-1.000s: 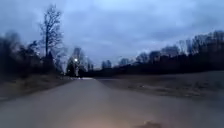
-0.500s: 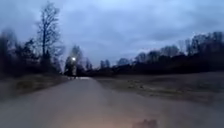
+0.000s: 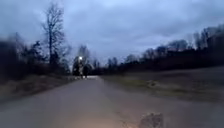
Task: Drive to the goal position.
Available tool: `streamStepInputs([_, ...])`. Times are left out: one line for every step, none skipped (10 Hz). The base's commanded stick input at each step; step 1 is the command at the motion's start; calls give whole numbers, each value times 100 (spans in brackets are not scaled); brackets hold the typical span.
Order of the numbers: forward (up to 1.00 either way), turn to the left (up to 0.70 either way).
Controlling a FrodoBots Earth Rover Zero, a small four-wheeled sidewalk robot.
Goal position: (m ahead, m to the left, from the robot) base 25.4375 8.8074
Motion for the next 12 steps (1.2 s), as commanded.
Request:
streamStepInputs([100,0])
streamStepInputs([100,19])
streamStepInputs([100,34])
streamStepInputs([100,38])
streamStepInputs([100,40])
streamStepInputs([100,40])
streamStepInputs([100,21])
streamStepInputs([100,0])
streamStepInputs([100,0])
streamStepInputs([100,0])
streamStepInputs([100,0])
streamStepInputs([100,0])
